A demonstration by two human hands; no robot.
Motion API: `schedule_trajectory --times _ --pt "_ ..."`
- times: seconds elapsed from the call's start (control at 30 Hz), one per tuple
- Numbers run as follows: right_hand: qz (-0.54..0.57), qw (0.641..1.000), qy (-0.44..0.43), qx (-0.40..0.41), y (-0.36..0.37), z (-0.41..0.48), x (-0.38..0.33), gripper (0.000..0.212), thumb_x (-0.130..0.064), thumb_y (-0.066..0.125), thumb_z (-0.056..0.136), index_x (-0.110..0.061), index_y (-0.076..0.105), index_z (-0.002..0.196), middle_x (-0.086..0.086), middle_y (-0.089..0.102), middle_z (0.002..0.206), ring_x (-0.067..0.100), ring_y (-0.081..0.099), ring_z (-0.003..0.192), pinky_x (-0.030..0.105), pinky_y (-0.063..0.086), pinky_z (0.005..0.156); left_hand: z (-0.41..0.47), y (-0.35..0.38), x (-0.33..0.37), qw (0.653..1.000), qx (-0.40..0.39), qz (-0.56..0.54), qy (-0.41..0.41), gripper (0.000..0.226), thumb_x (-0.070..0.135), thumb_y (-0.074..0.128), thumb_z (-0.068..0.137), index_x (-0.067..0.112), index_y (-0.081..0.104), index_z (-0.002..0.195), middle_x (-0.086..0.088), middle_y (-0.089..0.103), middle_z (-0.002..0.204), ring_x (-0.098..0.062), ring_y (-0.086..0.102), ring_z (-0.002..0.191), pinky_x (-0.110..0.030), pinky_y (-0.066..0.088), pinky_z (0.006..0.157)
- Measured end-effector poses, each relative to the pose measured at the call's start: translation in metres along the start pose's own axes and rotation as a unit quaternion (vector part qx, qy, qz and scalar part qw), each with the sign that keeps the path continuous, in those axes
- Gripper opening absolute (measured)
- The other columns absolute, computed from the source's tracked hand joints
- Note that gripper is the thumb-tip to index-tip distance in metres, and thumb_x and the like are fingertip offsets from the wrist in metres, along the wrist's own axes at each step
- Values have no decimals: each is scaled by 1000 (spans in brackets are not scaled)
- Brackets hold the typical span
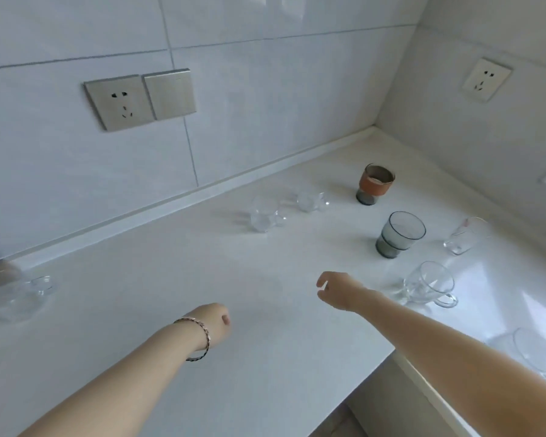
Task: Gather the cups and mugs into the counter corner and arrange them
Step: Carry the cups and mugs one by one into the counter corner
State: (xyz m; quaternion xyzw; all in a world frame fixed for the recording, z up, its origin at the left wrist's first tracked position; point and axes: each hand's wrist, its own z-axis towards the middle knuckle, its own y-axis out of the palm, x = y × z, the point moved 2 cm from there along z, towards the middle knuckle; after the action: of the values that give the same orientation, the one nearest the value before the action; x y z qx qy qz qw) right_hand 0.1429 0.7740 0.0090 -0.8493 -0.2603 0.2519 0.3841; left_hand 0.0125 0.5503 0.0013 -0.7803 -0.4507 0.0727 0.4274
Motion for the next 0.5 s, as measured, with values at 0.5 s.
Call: schedule_trajectory --times 0.5 --pt "-57 987 111 105 -134 107 165 84 -43 66 79 -27 18 147 10 26 145 36 33 131 43 37 103 88 -26 143 999 -21 21 -21 22 19 38 96 14 56 108 -7 57 125 -16 43 91 -21 34 78"
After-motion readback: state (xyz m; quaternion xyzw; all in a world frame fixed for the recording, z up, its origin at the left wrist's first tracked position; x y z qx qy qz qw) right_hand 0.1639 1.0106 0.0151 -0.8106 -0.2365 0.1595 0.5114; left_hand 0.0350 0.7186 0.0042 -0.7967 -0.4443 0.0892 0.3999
